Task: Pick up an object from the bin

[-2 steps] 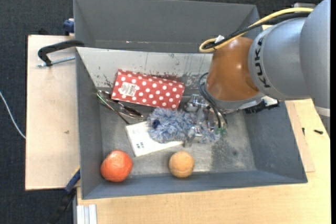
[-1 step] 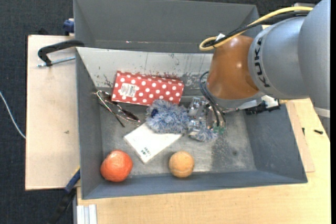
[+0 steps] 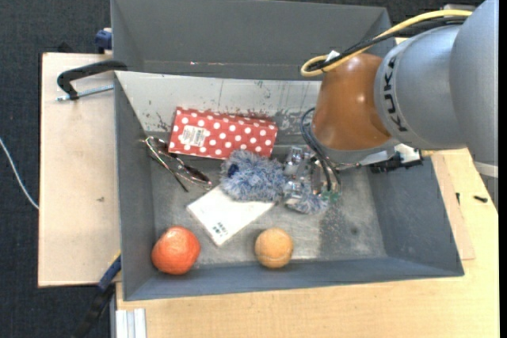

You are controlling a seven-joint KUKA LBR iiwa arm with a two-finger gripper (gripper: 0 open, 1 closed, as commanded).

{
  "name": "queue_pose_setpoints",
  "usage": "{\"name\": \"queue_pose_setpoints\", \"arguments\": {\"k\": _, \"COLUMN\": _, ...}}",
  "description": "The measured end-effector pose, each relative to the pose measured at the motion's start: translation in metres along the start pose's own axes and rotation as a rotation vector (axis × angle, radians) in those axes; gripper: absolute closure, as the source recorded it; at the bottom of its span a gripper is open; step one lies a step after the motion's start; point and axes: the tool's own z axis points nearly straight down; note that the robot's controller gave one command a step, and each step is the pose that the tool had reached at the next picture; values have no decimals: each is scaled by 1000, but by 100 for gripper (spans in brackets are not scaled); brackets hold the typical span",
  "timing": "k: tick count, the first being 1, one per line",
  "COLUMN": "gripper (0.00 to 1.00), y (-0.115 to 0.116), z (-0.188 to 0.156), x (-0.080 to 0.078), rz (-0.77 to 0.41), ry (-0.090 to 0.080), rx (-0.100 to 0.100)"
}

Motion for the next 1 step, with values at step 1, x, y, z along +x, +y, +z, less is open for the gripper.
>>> {"name": "queue_pose_setpoints", "arguments": {"k": 1, "gripper": 100, "y": 0, "z": -4, "x": 1, "rz": 0, "ry": 4, "rx": 1}}
